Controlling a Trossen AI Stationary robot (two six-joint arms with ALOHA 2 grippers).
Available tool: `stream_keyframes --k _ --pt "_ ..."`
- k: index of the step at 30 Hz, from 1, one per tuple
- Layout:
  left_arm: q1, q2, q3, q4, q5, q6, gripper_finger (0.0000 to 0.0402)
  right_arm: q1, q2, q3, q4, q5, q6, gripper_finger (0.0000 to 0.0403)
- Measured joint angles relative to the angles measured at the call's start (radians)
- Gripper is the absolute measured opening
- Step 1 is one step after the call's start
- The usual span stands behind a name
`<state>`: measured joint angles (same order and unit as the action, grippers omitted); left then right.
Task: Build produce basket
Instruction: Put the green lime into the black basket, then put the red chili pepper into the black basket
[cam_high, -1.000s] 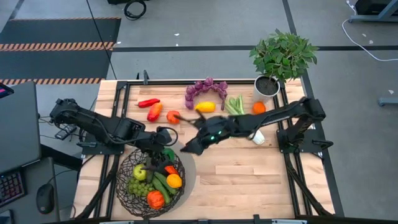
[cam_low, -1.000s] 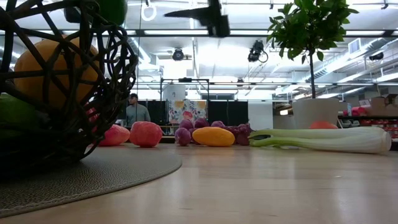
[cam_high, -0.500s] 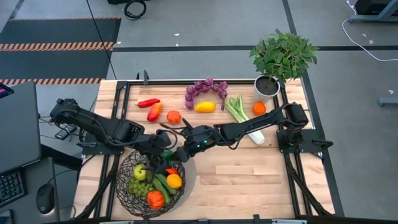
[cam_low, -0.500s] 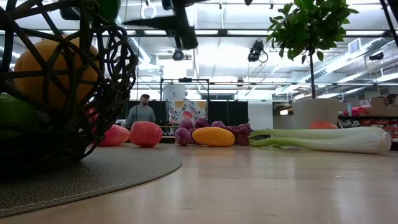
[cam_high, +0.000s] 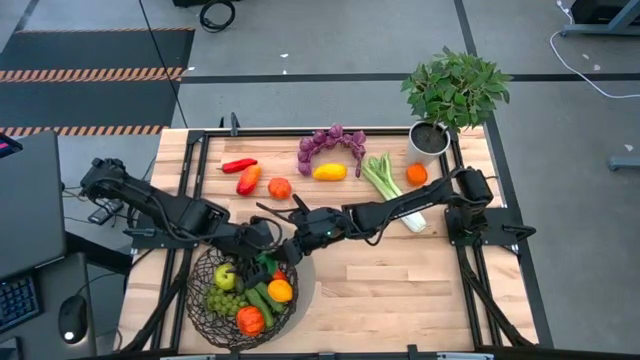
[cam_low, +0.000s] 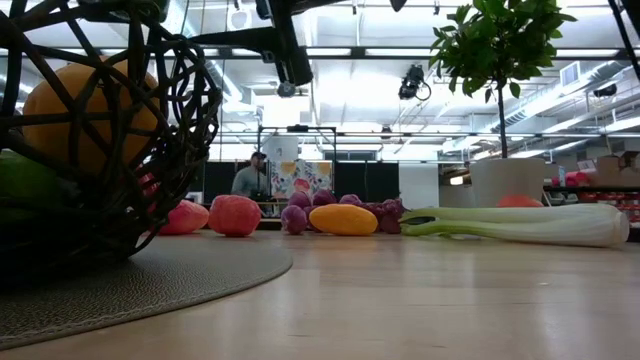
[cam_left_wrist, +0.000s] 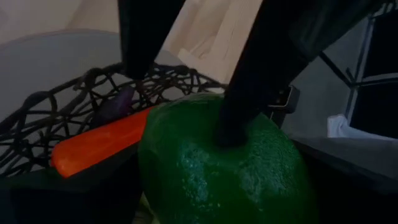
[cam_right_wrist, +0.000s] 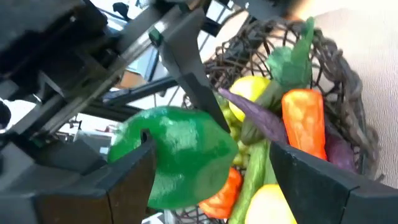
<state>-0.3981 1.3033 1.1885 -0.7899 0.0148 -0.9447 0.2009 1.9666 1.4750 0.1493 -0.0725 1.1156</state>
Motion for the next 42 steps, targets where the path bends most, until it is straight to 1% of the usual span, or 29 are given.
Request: stream_keyframes --k 7,13,15,17,19,21,23,26,29,33,37,40,42 --pt "0.023 0.002 0.000 -0.009 -0.015 0.002 0.0357 0.013 0.008 0.001 -0.010 0.000 0.001 0.0315" --pt "0.052 0.002 -0.001 0.021 -0.021 -0.009 0.0357 0.013 0.008 0.000 -0.010 0.009 -0.016 0.0315" --pt "0.054 0.002 -0.001 0.043 -0.064 -0.010 0.0357 0.013 0.008 0.003 -0.022 -0.009 -0.031 0.0315" --pt "0.054 0.001 0.002 0.057 -0.063 0.012 0.0357 0.015 0.014 -0.002 -0.036 -0.006 -0.037 0.0314" --pt "0.053 0.000 0.002 0.064 -0.087 0.021 0.0357 0.016 0.020 -0.004 -0.052 -0.022 -0.043 0.0314" --pt "0.065 -0.004 0.003 0.069 -0.067 0.031 0.0357 0.020 0.019 -0.005 -0.059 -0.021 -0.039 0.0314" --pt "0.070 -0.005 0.004 0.063 -0.078 0.029 0.0357 0.017 0.018 -0.005 -0.067 -0.026 -0.044 0.0314" --pt "0.072 -0.005 0.004 0.057 -0.066 0.019 0.0357 0.014 0.018 -0.005 -0.070 -0.028 -0.045 0.0314" --pt "0.071 -0.012 0.004 0.019 -0.062 0.017 0.0357 0.002 0.016 -0.005 -0.072 -0.059 -0.040 0.0314" --pt "0.093 -0.051 0.003 -0.088 -0.064 0.021 0.0357 -0.032 0.008 -0.003 -0.074 -0.127 -0.041 0.0314" --pt "0.159 -0.112 0.003 -0.179 -0.080 0.039 0.0357 -0.080 -0.004 -0.001 -0.154 -0.211 -0.089 0.0310" --pt "0.217 -0.150 0.002 -0.228 -0.102 0.066 0.0357 -0.123 -0.015 -0.002 -0.225 -0.248 -0.145 0.0307" --pt "0.257 -0.171 0.002 -0.242 -0.113 0.096 0.0357 -0.150 -0.023 -0.002 -0.233 -0.271 -0.183 0.0305"
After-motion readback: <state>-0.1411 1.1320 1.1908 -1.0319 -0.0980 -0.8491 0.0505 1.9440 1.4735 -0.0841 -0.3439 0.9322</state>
